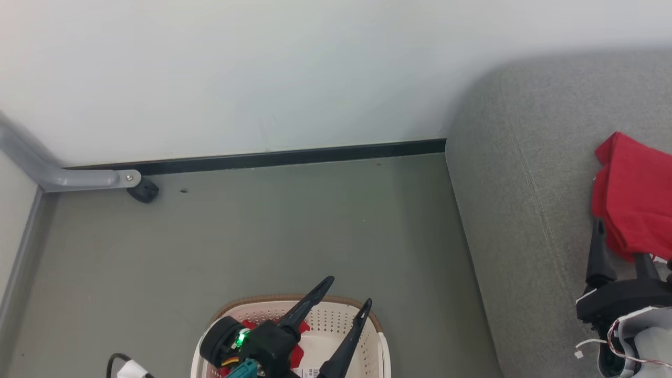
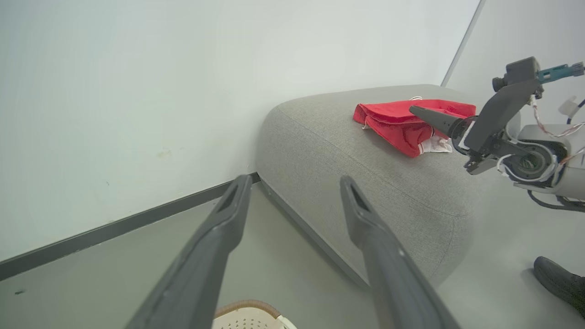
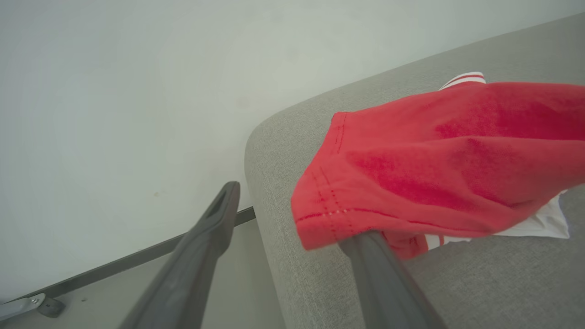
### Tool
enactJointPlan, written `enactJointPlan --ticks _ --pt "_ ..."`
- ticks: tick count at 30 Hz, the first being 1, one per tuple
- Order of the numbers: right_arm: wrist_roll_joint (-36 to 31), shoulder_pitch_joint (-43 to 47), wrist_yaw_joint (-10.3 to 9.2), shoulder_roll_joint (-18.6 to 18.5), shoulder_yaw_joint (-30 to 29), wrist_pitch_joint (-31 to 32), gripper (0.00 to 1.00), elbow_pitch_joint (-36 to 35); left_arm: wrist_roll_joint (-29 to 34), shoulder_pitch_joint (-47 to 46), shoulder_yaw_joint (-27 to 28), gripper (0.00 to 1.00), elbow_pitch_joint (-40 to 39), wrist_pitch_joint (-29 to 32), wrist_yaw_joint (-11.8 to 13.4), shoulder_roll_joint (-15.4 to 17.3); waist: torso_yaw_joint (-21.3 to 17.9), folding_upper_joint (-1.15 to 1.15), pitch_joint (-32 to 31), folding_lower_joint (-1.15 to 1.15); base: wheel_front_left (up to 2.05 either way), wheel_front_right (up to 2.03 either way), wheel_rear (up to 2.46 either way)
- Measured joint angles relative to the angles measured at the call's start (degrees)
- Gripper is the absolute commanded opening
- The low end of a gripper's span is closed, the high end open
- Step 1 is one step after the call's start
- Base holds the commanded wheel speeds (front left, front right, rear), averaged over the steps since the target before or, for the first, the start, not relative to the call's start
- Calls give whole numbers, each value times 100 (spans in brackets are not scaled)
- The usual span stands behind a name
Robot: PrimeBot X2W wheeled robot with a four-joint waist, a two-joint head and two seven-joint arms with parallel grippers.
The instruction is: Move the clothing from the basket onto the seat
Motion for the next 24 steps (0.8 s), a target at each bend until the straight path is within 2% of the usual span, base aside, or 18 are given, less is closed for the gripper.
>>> enactJointPlan --ticks 14,24 --pt "-231 874 99 222 376 0 100 -815 -221 472 361 100 120 -69 406 116 231 1 -720 0 0 0 0" --pt "-465 1447 191 319 772 -1 100 -1555 -326 963 939 100 180 -192 687 275 358 1 -1161 1 0 0 0"
